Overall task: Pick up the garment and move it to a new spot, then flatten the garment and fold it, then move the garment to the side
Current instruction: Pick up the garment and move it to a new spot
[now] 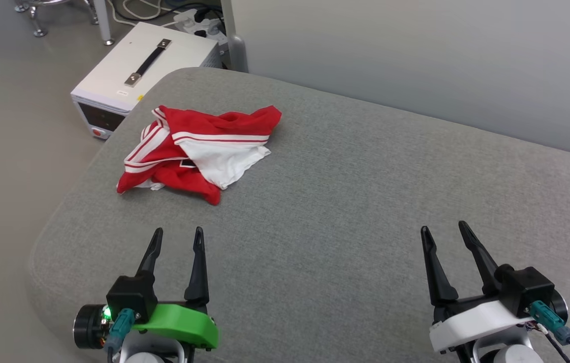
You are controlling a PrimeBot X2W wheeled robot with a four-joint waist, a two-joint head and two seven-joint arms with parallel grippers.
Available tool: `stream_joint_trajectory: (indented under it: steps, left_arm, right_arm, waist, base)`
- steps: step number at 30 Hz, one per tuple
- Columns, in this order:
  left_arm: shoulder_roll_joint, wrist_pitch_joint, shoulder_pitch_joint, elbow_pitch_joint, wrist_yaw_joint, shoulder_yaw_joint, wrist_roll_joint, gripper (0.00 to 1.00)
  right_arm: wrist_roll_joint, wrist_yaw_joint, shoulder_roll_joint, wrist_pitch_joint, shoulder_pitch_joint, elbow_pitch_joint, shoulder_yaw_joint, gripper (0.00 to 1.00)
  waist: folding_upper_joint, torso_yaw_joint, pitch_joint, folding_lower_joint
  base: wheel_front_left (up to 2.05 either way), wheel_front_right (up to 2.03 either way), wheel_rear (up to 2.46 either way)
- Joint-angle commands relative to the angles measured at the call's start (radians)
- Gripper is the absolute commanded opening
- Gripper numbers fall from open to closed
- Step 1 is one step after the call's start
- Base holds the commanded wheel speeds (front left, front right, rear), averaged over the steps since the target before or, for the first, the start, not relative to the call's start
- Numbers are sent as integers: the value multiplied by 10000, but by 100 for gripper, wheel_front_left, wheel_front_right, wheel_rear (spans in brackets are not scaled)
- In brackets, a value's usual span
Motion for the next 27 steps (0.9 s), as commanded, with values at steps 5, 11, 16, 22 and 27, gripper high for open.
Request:
stream_joint_trajectory:
  steps: [5, 11, 16, 22, 27]
  left_arm:
    - [-55, -59, -99, 91, -107, 76, 116, 100]
    - [-55, -59, -107, 87, -111, 84, 116, 100]
    - [-55, -59, -115, -64, -25, 121, 80, 100]
    - [-55, -59, -250, -89, -89, 230, -37, 100]
    - [41, -59, -998, 321, -549, 420, -87, 100]
  right_arm:
    - [90, -11, -16, -91, 39, -113, 125, 100]
    - [58, -11, -16, -91, 31, -59, 189, 100]
    - [31, -11, -16, -91, -35, -19, 249, 100]
    - [-293, -11, -16, -91, -268, -60, 343, 100]
    - [-592, -11, -147, -91, -690, -367, 325, 100]
  waist:
    - [0, 565, -8, 0]
    - [0, 692, 57, 0]
    - [0, 680, 136, 0]
    - [0, 272, 692, 0]
    - [0, -270, 1619, 0]
  base:
    - [0, 0, 0]
    - [0, 0, 0]
    - [0, 0, 0]
    - [0, 0, 0]
    - [0, 0, 0]
